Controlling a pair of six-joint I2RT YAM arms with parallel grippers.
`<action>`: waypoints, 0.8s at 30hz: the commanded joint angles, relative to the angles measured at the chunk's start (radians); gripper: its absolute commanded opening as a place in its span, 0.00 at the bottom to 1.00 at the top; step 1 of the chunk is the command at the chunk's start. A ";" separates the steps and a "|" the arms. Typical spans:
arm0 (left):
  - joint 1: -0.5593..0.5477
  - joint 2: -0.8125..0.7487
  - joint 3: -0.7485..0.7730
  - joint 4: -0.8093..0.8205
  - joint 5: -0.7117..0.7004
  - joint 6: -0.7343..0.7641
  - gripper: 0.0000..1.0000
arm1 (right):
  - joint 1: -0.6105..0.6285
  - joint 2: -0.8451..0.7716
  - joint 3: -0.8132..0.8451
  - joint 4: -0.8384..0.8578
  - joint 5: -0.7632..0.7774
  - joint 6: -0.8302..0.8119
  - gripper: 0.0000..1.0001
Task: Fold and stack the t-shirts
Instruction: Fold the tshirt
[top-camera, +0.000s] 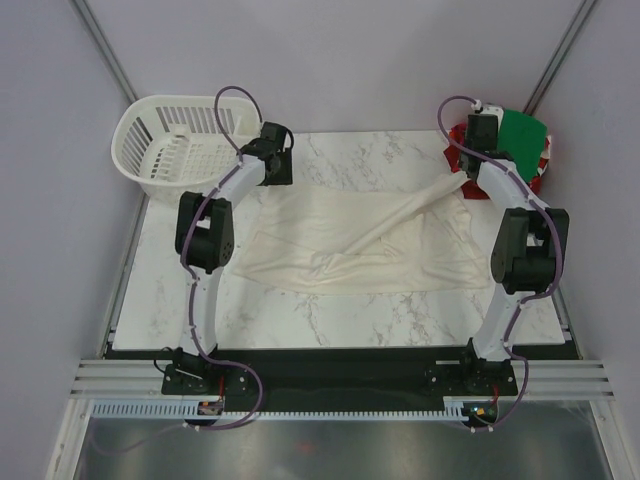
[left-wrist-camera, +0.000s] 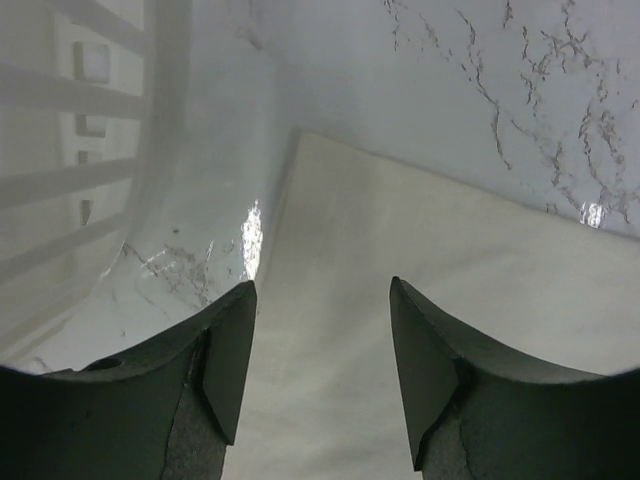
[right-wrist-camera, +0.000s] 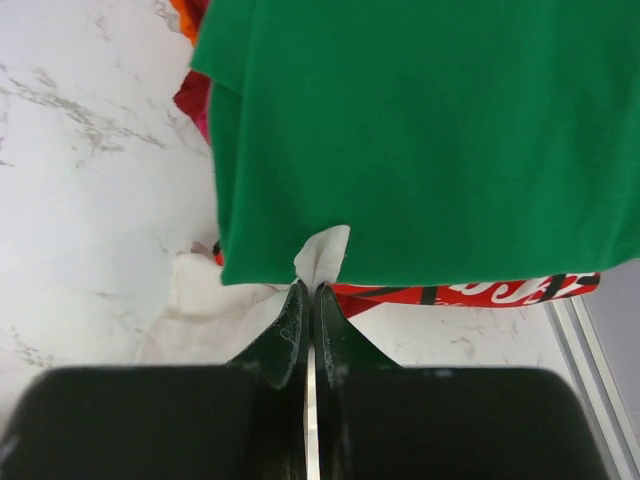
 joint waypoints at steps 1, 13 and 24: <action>-0.004 0.065 0.108 0.018 -0.029 0.054 0.63 | -0.029 -0.018 -0.003 0.026 0.028 -0.020 0.00; 0.002 0.234 0.311 0.020 -0.028 0.061 0.62 | -0.032 -0.008 -0.003 0.026 -0.033 0.001 0.00; 0.002 0.291 0.351 0.024 0.004 0.008 0.50 | -0.032 0.012 0.000 0.024 -0.055 0.017 0.00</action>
